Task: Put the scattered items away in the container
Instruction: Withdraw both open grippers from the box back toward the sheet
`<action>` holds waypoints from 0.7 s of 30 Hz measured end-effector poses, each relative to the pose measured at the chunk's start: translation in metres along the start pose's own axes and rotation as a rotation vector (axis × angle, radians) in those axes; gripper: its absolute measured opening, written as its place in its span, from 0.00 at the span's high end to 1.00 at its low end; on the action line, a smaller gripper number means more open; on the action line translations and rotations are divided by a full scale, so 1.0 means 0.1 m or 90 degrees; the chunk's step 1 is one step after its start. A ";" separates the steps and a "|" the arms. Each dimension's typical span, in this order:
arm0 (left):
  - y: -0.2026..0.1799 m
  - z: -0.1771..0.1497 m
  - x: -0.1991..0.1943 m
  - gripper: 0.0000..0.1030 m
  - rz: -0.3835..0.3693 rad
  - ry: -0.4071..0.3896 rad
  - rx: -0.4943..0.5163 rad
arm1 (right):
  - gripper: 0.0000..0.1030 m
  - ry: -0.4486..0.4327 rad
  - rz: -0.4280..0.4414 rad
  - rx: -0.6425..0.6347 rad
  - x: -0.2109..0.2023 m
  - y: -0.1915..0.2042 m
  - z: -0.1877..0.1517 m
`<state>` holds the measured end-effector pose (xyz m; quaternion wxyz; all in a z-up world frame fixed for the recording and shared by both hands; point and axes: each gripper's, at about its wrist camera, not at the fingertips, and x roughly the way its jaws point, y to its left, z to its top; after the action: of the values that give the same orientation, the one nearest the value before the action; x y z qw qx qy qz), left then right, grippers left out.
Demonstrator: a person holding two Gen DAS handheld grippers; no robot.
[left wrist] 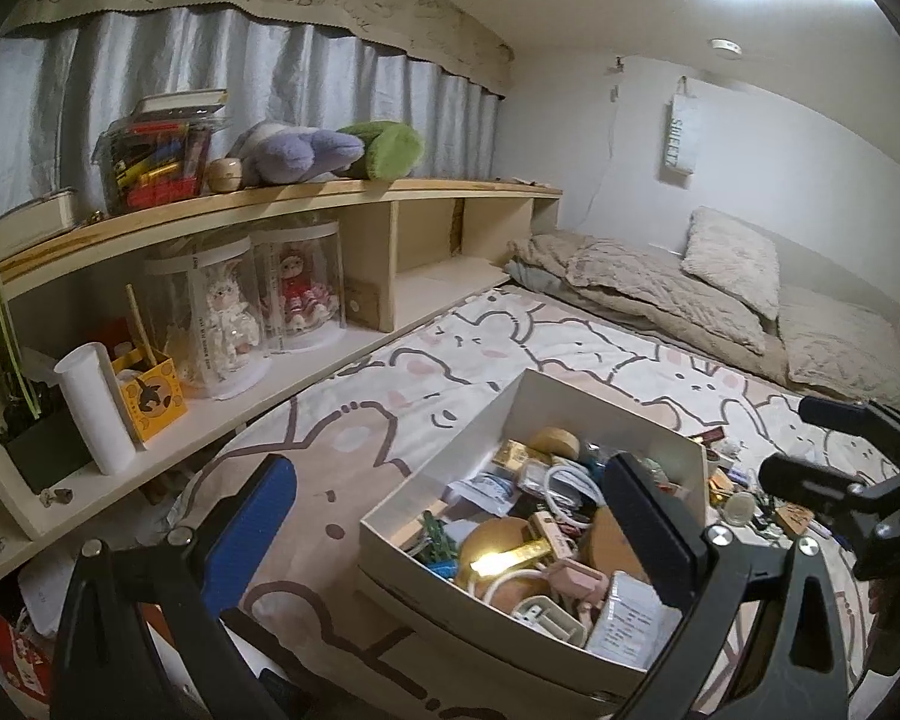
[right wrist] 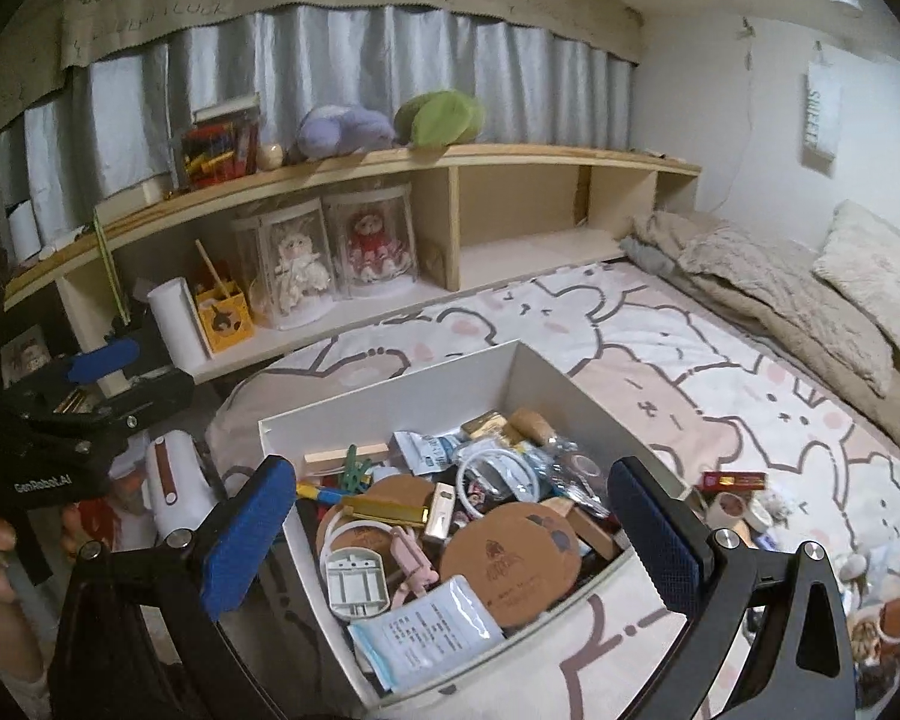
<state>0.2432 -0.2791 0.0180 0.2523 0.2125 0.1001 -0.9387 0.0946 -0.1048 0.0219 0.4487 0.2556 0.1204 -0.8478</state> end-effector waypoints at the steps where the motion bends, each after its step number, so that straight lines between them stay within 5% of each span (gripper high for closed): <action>1: -0.02 0.00 -0.02 0.00 -0.003 0.000 0.002 | 0.00 -0.005 -0.005 0.004 -0.06 -0.01 -0.01; 21: -0.49 -0.12 -0.49 0.00 -0.103 -0.024 0.068 | 0.00 -0.070 -0.117 0.053 -1.21 -0.16 -0.54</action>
<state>0.2602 -0.2126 0.0329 0.1656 0.1992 0.0619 -0.9639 0.1551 0.0124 0.0412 0.3642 0.2151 0.0829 -0.9023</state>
